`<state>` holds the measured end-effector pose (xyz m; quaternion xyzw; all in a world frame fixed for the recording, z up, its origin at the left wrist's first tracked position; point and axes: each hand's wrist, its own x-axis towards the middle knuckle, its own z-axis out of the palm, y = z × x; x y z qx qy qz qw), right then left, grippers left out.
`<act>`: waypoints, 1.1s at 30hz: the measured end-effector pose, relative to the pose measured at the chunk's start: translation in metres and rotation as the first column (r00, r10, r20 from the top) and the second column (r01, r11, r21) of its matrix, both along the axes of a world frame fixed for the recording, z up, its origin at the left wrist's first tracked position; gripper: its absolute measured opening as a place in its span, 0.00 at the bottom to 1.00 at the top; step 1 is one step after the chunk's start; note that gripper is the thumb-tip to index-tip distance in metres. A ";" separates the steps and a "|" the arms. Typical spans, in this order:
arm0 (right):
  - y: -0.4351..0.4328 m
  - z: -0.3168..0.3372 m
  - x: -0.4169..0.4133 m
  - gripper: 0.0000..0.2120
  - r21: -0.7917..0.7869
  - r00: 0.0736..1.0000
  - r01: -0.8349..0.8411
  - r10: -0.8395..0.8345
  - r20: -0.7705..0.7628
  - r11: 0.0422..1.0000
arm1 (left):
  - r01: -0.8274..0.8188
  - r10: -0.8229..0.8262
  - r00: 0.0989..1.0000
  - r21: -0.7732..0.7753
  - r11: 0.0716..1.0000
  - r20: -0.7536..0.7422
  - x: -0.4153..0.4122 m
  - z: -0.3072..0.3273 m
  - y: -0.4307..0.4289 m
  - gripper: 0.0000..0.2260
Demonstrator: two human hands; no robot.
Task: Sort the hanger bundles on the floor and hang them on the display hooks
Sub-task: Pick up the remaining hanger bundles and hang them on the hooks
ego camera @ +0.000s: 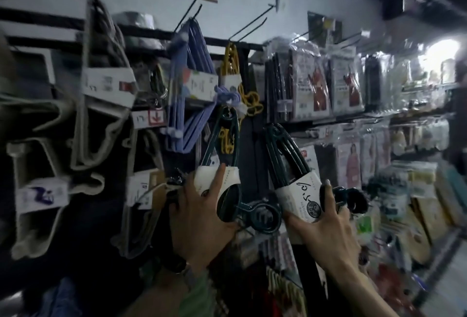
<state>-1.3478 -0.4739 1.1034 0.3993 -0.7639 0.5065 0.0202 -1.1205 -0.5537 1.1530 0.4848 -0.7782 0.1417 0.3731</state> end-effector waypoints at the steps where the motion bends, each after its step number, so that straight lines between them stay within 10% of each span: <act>1: -0.004 0.010 -0.002 0.58 0.006 1.000 -0.001 0.001 -0.003 1.000 | 0.011 -0.011 1.000 -0.021 1.000 0.000 0.001 0.009 -0.002 0.55; 33: -0.236 0.320 -0.162 0.56 -0.378 0.963 -0.263 0.267 -0.044 0.888 | -0.151 0.146 0.988 -0.385 0.911 -0.042 -0.126 0.242 -0.085 0.51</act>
